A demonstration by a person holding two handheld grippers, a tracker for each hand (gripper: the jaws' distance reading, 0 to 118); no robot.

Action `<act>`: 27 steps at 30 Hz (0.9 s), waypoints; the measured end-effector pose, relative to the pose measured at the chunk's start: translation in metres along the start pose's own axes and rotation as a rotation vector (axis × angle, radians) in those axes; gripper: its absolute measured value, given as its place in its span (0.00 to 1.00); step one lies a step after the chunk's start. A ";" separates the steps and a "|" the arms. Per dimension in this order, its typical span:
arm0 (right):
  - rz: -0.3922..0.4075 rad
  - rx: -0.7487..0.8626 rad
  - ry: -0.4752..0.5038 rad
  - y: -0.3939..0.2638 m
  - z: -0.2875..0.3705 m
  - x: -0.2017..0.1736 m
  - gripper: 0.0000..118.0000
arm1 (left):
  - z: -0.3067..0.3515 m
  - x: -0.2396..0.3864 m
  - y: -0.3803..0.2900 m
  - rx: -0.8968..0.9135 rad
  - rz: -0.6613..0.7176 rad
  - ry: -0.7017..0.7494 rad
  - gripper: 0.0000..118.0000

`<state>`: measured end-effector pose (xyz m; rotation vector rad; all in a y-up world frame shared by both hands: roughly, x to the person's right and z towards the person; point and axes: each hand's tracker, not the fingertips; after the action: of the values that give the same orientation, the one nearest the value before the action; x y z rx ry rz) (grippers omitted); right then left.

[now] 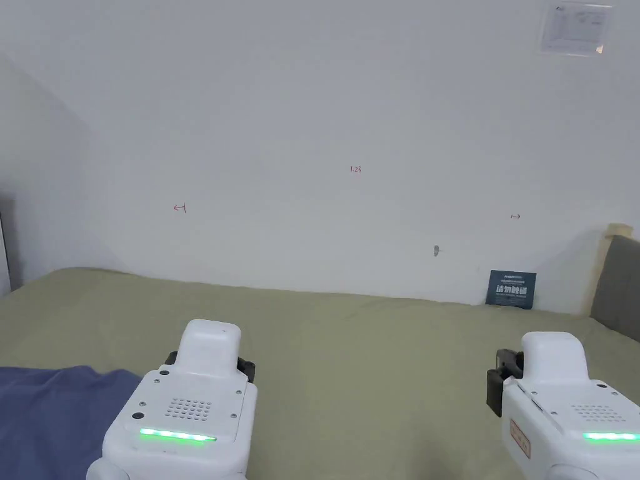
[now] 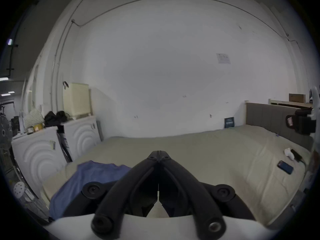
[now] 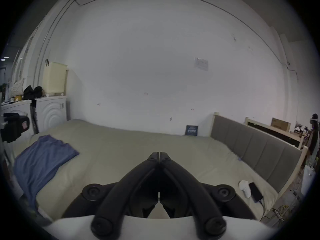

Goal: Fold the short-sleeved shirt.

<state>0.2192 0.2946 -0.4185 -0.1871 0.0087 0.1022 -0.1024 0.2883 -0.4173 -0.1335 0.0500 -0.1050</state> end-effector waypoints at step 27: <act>0.072 -0.105 0.836 -0.022 -0.043 -0.298 0.00 | 0.127 -0.231 -0.075 -0.325 0.188 0.535 0.00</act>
<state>-0.0754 0.2352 -0.4515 -0.3233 0.8446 0.0900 -0.3327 0.2553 -0.2718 -0.4214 0.6136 0.0592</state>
